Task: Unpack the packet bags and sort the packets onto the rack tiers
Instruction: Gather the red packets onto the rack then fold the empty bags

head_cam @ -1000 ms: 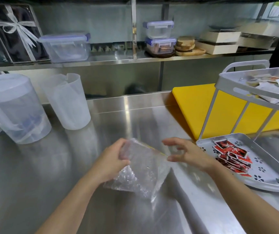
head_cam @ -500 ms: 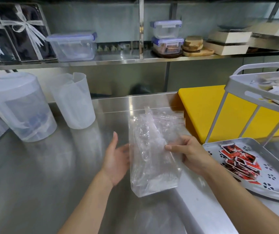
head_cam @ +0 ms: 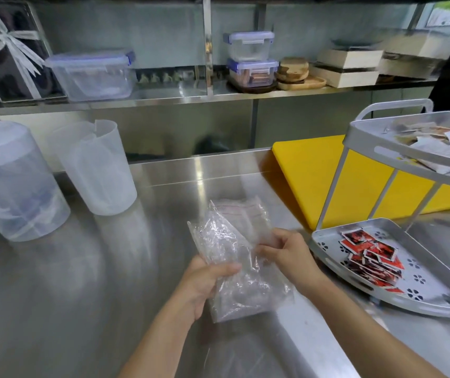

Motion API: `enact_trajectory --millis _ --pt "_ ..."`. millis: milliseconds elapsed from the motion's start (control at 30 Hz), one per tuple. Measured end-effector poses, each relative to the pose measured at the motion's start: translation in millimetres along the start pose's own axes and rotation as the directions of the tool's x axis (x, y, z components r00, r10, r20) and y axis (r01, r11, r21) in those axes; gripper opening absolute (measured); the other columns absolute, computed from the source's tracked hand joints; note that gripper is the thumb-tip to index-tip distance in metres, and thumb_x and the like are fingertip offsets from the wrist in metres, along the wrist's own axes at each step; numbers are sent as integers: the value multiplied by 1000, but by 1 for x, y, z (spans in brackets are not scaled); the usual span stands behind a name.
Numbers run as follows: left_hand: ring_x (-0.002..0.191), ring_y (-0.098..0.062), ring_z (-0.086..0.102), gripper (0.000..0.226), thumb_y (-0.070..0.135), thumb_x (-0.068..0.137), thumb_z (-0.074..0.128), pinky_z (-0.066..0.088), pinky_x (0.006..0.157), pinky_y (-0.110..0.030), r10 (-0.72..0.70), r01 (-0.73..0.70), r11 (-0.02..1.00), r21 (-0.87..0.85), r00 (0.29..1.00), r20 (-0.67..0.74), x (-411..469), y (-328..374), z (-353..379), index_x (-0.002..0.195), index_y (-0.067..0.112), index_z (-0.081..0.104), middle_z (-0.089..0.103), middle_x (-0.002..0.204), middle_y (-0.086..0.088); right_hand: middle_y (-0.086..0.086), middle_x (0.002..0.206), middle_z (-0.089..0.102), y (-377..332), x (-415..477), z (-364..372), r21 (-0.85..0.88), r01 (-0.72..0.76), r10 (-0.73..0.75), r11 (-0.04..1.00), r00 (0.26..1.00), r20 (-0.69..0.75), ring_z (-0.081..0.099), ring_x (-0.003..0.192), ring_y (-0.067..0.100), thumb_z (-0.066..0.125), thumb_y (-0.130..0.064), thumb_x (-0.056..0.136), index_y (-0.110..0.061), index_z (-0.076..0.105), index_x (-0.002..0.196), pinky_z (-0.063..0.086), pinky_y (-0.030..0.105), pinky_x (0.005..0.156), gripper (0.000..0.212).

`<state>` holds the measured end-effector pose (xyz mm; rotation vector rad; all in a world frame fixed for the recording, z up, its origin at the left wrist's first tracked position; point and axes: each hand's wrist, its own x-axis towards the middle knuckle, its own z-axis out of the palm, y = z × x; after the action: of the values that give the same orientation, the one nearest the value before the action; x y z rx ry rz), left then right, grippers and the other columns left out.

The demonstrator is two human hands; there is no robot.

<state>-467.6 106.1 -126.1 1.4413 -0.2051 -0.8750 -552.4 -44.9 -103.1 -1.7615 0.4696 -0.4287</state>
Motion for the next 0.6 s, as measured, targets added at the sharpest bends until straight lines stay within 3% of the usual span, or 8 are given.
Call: enact_trajectory --millis 100,200,300,367,500,600 --pt "59 -16 70 16 -6 65 75 55 52 -24 23 -25 998 -65 999 -36 -4 2 -7 78 2 68 73 68 -9 -7 64 72 1 -3 -9 216 -58 21 975 986 167 68 64 6 71 0 73 -18 67 71 52 19 60 19" --pt "50 -10 65 17 -5 72 70 51 48 -20 81 -82 995 -51 996 -20 -7 0 -11 63 6 62 66 59 -5 5 90 74 15 -6 -16 208 -209 126 955 927 352 70 82 20 73 -7 72 -11 66 103 57 29 70 31" --pt "59 -5 66 7 1 81 64 52 55 -17 47 -47 999 1 995 86 -15 1 -16 84 8 64 70 65 0 13 98 72 26 -7 -20 295 -332 201 896 895 398 69 86 24 65 2 76 -2 63 109 58 31 73 33" --pt "79 -11 68 30 12 78 67 54 71 -24 33 -47 996 69 982 186 -19 0 -20 107 13 59 73 84 2 17 106 70 31 -8 -22 361 -396 218 844 869 444 67 93 29 65 3 74 -1 62 112 57 37 82 38" --pt "90 -28 57 41 28 68 72 42 79 -35 124 -150 977 152 978 166 -25 -3 -25 105 23 56 63 95 -10 15 113 67 43 -15 -22 485 -498 184 719 809 558 66 94 23 84 -10 58 -6 60 119 53 33 84 65" --pt "92 -29 46 52 31 59 74 33 77 -41 125 -139 989 55 970 210 -29 -10 -26 109 27 60 57 102 -13 16 94 73 52 -21 -18 554 -537 190 636 805 562 71 79 23 89 -5 42 -1 68 102 59 32 70 64"
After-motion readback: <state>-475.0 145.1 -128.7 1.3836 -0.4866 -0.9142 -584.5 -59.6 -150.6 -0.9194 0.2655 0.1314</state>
